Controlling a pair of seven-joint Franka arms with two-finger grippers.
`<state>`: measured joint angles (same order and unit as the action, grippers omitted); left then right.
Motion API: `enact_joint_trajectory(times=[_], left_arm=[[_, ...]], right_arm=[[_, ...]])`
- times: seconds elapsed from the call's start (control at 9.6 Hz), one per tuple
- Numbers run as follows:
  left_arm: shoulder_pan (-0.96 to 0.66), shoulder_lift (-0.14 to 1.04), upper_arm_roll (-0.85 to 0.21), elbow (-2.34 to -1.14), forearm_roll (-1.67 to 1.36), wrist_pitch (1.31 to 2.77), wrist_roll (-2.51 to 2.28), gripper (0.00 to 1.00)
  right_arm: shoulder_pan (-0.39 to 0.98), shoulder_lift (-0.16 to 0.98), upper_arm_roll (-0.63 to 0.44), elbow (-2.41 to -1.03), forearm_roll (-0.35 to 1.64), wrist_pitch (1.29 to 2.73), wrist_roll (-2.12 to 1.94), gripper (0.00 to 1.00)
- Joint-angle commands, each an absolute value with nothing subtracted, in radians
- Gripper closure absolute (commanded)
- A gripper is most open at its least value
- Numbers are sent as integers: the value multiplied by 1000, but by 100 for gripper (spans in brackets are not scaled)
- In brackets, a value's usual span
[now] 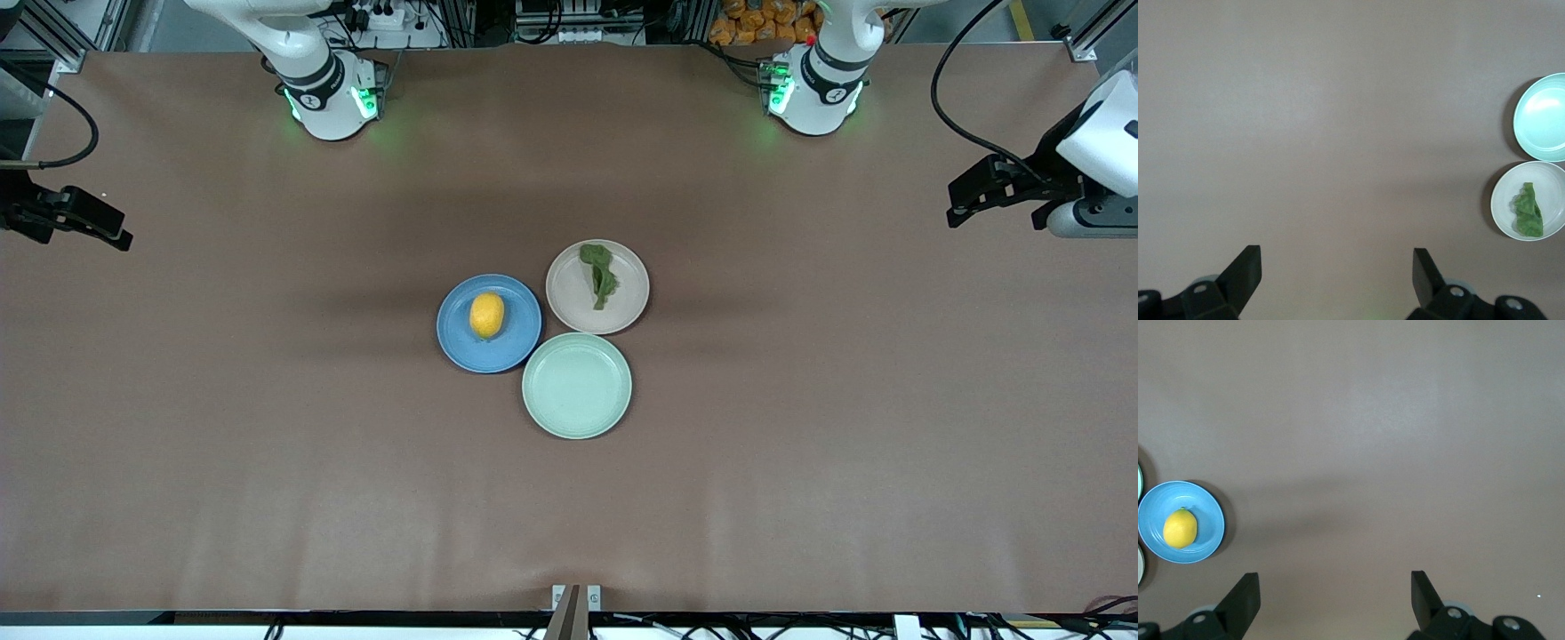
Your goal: Pick lemon and lettuce from blue and beige plates
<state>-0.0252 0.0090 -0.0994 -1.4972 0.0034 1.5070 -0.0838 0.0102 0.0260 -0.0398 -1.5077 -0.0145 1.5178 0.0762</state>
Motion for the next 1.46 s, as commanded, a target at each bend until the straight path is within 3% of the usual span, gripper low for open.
enact_joint_trajectory(times=[0.0,1.35], left_arm=[[-21,6,-103,-1491,-8,1493,-103,0],[-29,28,-104,-1505,-34,1491,-101,0]], right_arm=[[12,41,-43,-1476,-6,1500,92,0],[11,43,-41,-1476,-2,1502,92,0]])
